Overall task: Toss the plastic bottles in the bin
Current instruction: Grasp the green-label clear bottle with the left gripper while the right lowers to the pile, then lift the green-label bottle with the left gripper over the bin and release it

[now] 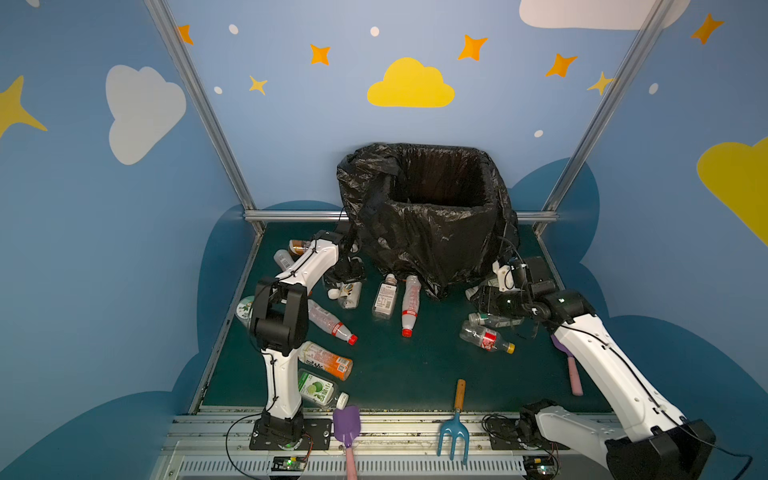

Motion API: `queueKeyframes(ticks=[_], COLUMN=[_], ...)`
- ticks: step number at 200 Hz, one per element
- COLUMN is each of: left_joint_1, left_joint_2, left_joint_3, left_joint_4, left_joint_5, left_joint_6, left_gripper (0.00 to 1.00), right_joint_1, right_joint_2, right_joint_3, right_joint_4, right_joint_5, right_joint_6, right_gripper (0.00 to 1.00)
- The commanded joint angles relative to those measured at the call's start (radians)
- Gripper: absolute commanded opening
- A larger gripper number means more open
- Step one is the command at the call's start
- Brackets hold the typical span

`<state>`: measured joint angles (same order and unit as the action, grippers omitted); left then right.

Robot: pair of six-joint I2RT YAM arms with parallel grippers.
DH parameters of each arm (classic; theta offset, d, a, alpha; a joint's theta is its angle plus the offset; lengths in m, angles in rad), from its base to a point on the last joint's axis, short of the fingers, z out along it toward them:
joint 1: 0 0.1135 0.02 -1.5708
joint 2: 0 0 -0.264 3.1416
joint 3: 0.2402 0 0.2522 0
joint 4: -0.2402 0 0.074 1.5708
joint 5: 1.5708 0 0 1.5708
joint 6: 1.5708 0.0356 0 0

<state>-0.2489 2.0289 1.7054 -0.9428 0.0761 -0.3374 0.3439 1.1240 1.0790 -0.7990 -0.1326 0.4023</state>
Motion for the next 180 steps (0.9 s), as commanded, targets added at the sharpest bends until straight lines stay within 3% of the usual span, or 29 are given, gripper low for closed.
queueKeyframes(ticks=[1, 57, 113, 153, 180], left_joint_1=[0.008, 0.013, 0.002, -0.003, 0.000], left_joint_2=[0.028, 0.096, 0.136, 0.159, 0.136], left_joint_3=[0.043, 0.073, 0.085, 0.095, 0.081], left_joint_4=[-0.044, -0.041, -0.021, -0.016, -0.004], left_joint_5=[-0.001, 0.011, 0.026, 0.024, 0.016], left_joint_6=[0.022, 0.016, 0.008, 0.015, 0.017], left_gripper=[0.87, 0.86, 0.79, 0.63, 0.57], right_joint_1=[-0.001, -0.008, -0.020, -0.029, -0.036], right_joint_2=[0.018, 0.060, 0.098, 0.102, 0.094], right_joint_3=[0.039, 0.064, 0.081, 0.084, 0.084], right_joint_4=[0.020, 0.024, 0.026, 0.027, 0.023], right_joint_5=[-0.009, -0.004, -0.009, 0.003, 0.013], right_joint_6=[-0.032, -0.071, -0.097, -0.098, -0.097], right_gripper=[0.69, 0.71, 0.71, 0.71, 0.71])
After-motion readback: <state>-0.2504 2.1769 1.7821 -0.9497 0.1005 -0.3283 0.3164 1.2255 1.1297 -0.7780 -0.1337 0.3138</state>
